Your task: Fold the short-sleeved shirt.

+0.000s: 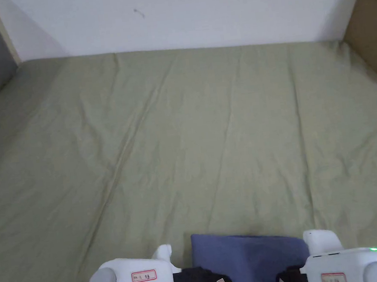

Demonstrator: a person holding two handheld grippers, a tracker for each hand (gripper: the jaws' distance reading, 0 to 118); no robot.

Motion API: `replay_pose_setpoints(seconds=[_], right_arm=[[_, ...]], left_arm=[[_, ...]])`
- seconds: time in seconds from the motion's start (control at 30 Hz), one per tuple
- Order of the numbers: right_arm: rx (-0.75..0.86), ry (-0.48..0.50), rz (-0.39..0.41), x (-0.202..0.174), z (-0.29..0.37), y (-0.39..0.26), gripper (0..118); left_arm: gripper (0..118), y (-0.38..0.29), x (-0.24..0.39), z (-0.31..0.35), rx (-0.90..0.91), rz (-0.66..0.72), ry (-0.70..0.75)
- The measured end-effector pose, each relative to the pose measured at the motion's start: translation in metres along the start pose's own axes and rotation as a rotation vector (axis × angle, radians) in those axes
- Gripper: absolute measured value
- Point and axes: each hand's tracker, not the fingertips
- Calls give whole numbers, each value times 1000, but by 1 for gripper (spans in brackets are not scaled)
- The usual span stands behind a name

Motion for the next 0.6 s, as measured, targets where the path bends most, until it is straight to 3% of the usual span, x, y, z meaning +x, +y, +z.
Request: replay_pose_setpoints(seconds=[0.13, 0.2, 0.4, 0.6], right_arm=[[41, 24, -21, -9, 9, 8, 2], [60, 23, -20, -16, 12, 12, 2], [69, -11, 19, -34, 10, 19, 2], [30, -37, 28, -42, -2, 16, 2]], left_arm=[[24, 11, 2, 37, 12, -49, 88], [24, 30, -18, 69, 49, -96, 201], [24, 66, -20, 196, 145, -206, 671], [24, 103, -37, 283, 146, -285, 1356]])
